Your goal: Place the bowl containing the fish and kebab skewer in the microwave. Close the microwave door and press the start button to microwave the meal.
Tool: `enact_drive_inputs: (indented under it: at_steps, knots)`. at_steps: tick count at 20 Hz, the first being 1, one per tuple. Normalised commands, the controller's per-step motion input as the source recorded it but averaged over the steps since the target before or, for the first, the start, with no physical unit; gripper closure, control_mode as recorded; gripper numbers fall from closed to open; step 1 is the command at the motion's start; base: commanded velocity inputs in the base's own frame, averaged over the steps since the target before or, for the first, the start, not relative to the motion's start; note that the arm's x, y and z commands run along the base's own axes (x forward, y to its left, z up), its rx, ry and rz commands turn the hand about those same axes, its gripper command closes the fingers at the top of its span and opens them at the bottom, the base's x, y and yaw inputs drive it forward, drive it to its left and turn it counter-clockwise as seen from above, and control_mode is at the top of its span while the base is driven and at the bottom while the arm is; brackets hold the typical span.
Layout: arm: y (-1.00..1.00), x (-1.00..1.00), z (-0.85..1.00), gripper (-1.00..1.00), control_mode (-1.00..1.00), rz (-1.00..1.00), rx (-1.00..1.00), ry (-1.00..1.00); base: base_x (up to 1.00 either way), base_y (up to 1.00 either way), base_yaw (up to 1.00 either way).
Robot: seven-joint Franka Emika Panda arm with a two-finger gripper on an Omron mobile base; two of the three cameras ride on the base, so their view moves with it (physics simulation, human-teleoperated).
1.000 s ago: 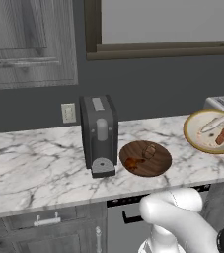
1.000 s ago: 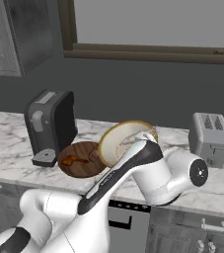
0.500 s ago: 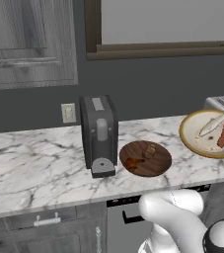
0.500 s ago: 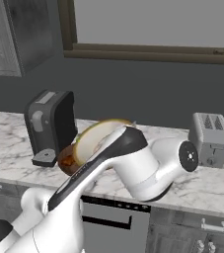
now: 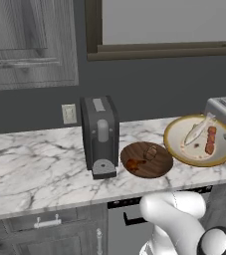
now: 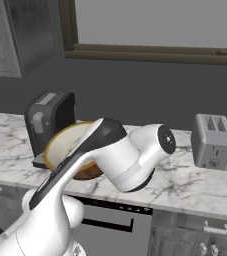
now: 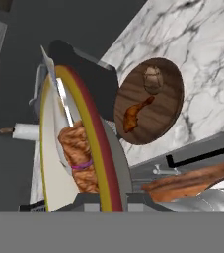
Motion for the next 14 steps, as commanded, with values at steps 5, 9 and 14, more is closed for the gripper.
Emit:
enact_drive_inputs:
  at_steps: [5, 9, 14]
  knots:
    - [0.59, 0.00, -0.07, 1.00, -1.00, 0.14, 0.09, 0.01, 0.00, 0.00, 0.00]
    - [0.41, 0.00, -0.05, 1.00, -1.00, 0.13, 0.14, 0.00, 0.00, 0.00, 0.00]
    - [0.01, 0.00, 0.00, 1.00, -1.00, 0.07, 0.11, 0.01, 0.00, 0.00, 0.00]
